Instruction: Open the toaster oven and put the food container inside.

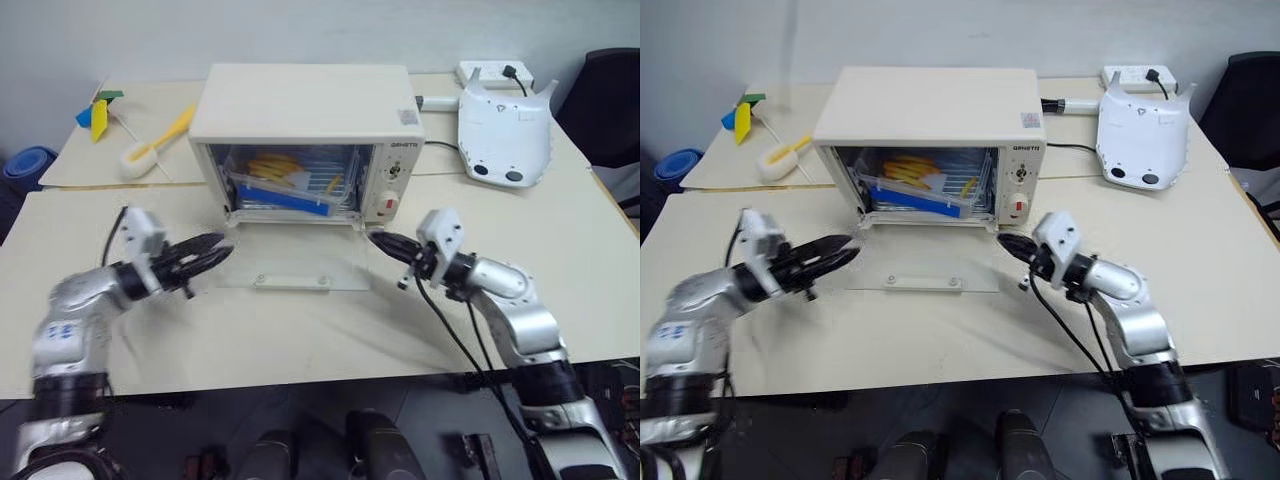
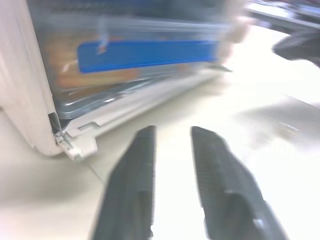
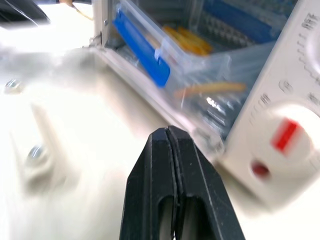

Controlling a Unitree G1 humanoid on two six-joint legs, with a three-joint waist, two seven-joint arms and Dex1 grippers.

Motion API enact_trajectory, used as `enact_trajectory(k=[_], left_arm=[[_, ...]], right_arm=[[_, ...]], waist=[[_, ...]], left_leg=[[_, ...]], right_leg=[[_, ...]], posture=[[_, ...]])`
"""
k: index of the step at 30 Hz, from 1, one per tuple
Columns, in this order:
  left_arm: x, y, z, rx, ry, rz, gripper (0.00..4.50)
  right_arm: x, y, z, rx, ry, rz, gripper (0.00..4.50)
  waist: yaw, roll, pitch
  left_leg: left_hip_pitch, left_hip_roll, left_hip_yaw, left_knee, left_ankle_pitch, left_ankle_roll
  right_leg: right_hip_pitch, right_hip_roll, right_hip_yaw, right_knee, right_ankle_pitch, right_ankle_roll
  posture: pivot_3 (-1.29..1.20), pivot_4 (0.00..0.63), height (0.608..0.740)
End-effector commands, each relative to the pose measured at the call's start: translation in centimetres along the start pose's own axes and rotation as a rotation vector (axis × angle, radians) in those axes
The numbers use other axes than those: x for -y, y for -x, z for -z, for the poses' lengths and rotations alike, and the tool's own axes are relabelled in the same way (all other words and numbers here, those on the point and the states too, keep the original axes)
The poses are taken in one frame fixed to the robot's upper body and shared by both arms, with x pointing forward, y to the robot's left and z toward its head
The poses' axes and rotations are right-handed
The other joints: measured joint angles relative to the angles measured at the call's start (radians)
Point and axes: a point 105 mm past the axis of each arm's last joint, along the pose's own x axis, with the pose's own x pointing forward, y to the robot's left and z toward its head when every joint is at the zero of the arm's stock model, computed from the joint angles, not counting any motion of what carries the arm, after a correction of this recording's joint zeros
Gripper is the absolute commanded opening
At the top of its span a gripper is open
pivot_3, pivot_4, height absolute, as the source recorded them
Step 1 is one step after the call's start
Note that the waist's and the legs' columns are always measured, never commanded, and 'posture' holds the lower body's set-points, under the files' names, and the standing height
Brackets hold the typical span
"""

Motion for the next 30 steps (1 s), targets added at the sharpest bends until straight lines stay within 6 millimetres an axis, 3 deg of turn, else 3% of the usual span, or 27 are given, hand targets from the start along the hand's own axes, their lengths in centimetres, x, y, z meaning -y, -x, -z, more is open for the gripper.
enact_trajectory(k=[1, 3, 7, 10, 17, 20, 23, 25, 28, 30], left_arm=[[0.7, 3.6, -1.4, -0.013, -0.022, 0.07, 2.7], [0.7, 5.0, -1.5, -0.029, -0.064, 0.074, 3.33], [1.0, 5.8, -1.6, -0.038, -0.099, 0.099, 4.47], [1.1, 5.7, -2.0, -0.029, -0.093, 0.098, 4.47], [0.3, 5.5, -4.2, 0.142, -0.042, -0.043, 4.47], [-0.4, 5.8, -3.6, 0.176, -0.038, -0.14, 4.47], [-0.4, 5.8, -1.5, 0.069, -0.084, -0.178, 4.47], [-0.1, 5.7, 0.0, -0.007, -0.095, -0.176, 4.5], [0.1, 6.3, 2.8, -0.137, -0.141, -0.189, 4.5], [0.3, 6.3, 3.2, -0.159, -0.165, -0.185, 4.5]], right_arm=[[0.1, 1.4, 2.3, -0.062, 0.019, -0.049, 0.0], [-0.3, 1.3, 3.6, -0.08, 0.023, -0.083, 0.0], [-2.1, 0.4, 4.6, -0.035, 0.044, -0.2, 0.0], [-2.4, -0.6, 3.3, 0.078, 0.016, -0.205, 0.0], [-0.5, -1.2, -3.3, 0.454, 0.002, -0.089, 0.0], [1.2, -0.8, -6.0, 0.577, -0.051, -0.005, 0.0], [1.7, -0.2, -7.7, 0.616, -0.091, -0.016, 0.0], [0.3, 0.1, -7.5, 0.552, -0.076, -0.127, 0.37], [-1.5, 1.2, -4.9, 0.387, 0.008, -0.215, 1.24], [-2.2, 2.4, -2.9, 0.285, 0.054, -0.259, 1.91]], waist=[[0.005, 0.0, 0.0], [0.008, 0.001, 0.001], [0.008, 0.001, 0.001], [0.004, 0.001, 0.001], [0.002, 0.001, 0.001], [0.003, 0.001, 0.001], [0.003, 0.001, 0.001], [0.004, 0.001, 0.001], [0.009, 0.001, 0.001], [0.016, 0.001, 0.001]], left_leg=[[0.001, 0.0, 0.0, 0.0, 0.0, 0.0], [0.001, 0.0, 0.0, 0.0, 0.0, 0.0], [0.003, 0.0, 0.0, 0.0, 0.0, 0.001], [0.003, 0.0, 0.0, 0.0, 0.0, 0.0], [0.003, 0.001, 0.0, 0.0, 0.0, 0.0], [0.003, 0.001, 0.0, 0.0, 0.0, 0.0], [0.003, 0.001, 0.0, 0.0, 0.0, 0.0], [0.003, 0.001, -0.001, -0.001, -0.001, 0.0], [0.003, 0.001, -0.001, -0.002, -0.001, 0.001], [0.002, 0.0, -0.001, -0.001, -0.001, 0.001]], right_leg=[[0.001, 0.0, 0.0, 0.0, 0.0, 0.0], [0.002, 0.0, 0.0, 0.0, 0.0, 0.0], [0.003, 0.0, -0.001, 0.0, 0.0, 0.0], [0.003, 0.0, -0.001, 0.0, 0.0, 0.0], [0.002, 0.001, -0.001, 0.0, 0.0, -0.001], [0.002, 0.0, -0.001, 0.001, 0.0, -0.001], [0.002, 0.0, -0.001, 0.0, 0.0, -0.001], [0.002, 0.0, -0.001, 0.0, 0.0, -0.001], [0.003, 0.0, -0.001, -0.002, 0.0, -0.001], [0.003, 0.0, -0.001, -0.003, 0.0, -0.001]], posture=[[0.0, 0.15, 0.74], [0.0, 0.15, 0.74], [0.0, 0.15, 0.74], [0.0, 0.15, 0.74], [0.0, 0.15, 0.74], [0.0, 0.15, 0.74], [0.0, 0.15, 0.74], [0.0, 0.15, 0.74], [0.0, 0.15, 0.74], [0.0, 0.15, 0.74]])
